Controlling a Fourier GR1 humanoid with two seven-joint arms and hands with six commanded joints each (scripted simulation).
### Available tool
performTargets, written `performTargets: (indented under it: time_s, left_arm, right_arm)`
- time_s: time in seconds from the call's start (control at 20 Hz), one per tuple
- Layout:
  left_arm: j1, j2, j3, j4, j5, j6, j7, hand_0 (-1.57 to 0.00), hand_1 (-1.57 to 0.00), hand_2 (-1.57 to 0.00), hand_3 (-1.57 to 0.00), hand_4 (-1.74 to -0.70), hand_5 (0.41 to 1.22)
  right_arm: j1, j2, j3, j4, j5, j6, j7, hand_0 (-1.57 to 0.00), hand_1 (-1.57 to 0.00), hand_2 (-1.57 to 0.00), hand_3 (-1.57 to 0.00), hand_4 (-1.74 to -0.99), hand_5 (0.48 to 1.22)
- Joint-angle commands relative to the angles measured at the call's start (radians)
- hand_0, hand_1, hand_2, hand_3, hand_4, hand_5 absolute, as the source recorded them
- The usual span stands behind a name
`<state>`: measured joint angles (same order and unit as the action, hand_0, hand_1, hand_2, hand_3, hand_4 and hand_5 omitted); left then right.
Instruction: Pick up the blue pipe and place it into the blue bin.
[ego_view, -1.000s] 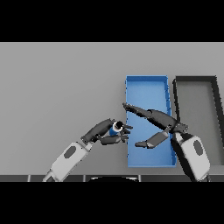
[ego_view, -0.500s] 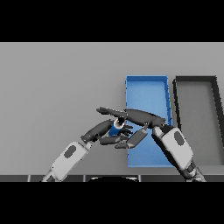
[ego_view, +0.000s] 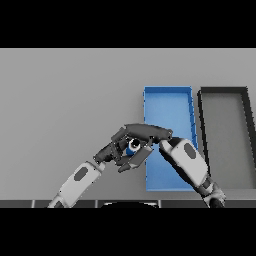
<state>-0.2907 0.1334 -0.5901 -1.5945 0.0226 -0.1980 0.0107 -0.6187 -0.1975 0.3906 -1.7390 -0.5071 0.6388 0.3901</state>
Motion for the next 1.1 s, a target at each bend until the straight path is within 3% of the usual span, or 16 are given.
performTargets:
  time_s: [0.0,0.1,0.25,0.3,0.45,0.5,0.55,0.6,0.7,0.85,1.05]
  left_arm:
    - [0.01,-0.014,0.001,0.008,0.015,-0.002,-0.016,-1.57,-1.55,-1.57,-1.34,-1.69,1.221]
    - [0.015,-0.03,0.022,0.011,0.04,-0.024,-0.039,-1.57,-1.56,-1.57,-1.42,-1.71,1.221]
    - [0.018,-0.033,0.035,0.008,0.034,-0.039,-0.025,-1.57,-1.57,-1.57,-1.5,-1.72,1.221]
    - [0.017,-0.03,0.035,0.017,0.018,-0.036,-0.044,-1.57,-1.57,-1.57,-1.51,-1.73,1.221]
    - [0.018,-0.03,0.042,0.003,0.025,-0.056,0.001,-1.57,-1.57,-1.57,-1.54,-1.73,1.221]
    - [0.015,-0.031,0.045,0.001,0.021,-0.052,0.003,-1.57,-1.57,-1.57,-1.55,-1.73,1.221]
    - [0.023,-0.031,0.042,-0.01,0.025,-0.056,0.004,-1.57,-1.57,-1.57,-1.44,-1.72,1.221]
    - [0.017,-0.03,0.044,-0.011,0.01,-0.049,-0.009,-1.57,-1.51,-1.46,-1.47,-1.66,1.221]
    - [0.019,-0.013,0.043,-0.01,-0.027,-0.065,-0.022,-1.05,-0.99,-0.95,-0.96,-1.43,1.221]
    - [0.012,-0.012,0.049,0.001,-0.078,-0.113,-0.045,-0.53,-0.51,-0.49,-0.49,-1.14,1.221]
    - [0.018,-0.015,0.055,-0.001,-0.14,-0.101,-0.034,-0.22,-0.21,-0.2,-0.2,-0.92,0.899]
  right_arm:
    - [-0.011,0.012,-0.001,0.023,-0.008,-0.007,0.008,-1.12,-1.13,-1.13,-1.02,-1.498,0.638]
    - [0.006,0.023,0.004,0.01,-0.021,-0.016,-0.028,-1.28,-1.29,-1.29,-1.22,-1.457,0.848]
    - [0.009,-0.005,0.017,-0.005,0.043,0.011,-0.098,-1.42,-1.43,-1.43,-1.39,-1.435,1.03]
    - [0.004,-0.007,0.017,-0.001,0.049,0.017,-0.093,-1.45,-1.45,-1.46,-1.43,-1.436,1.068]
    - [0.026,-0.013,0.028,-0.009,0.035,0.025,-0.139,-1.51,-1.51,-1.51,-1.5,-1.463,1.143]
    - [0.02,-0.004,0.031,-0.006,0.003,0.008,-0.118,-1.52,-1.52,-1.52,-1.51,-1.47,1.158]
    - [0.024,-0.01,0.029,-0.015,-0.009,0.0,-0.122,-1.53,-1.53,-1.53,-1.52,-1.475,1.171]
    - [0.009,-0.011,0.026,-0.01,-0.015,-0.012,-0.116,-1.54,-1.54,-1.54,-1.53,-1.478,1.181]
    - [0.015,-0.027,0.029,-0.027,-0.015,-0.016,-0.106,-1.55,-1.55,-1.55,-1.55,-1.483,1.195]
    - [0.012,-0.021,0.042,-0.035,-0.009,-0.044,-0.094,-1.56,-1.56,-1.56,-1.56,-1.486,1.208]
    - [-0.004,-0.024,0.036,-0.031,-0.01,-0.058,-0.087,-1.57,-1.57,-1.57,-1.57,-1.488,1.216]
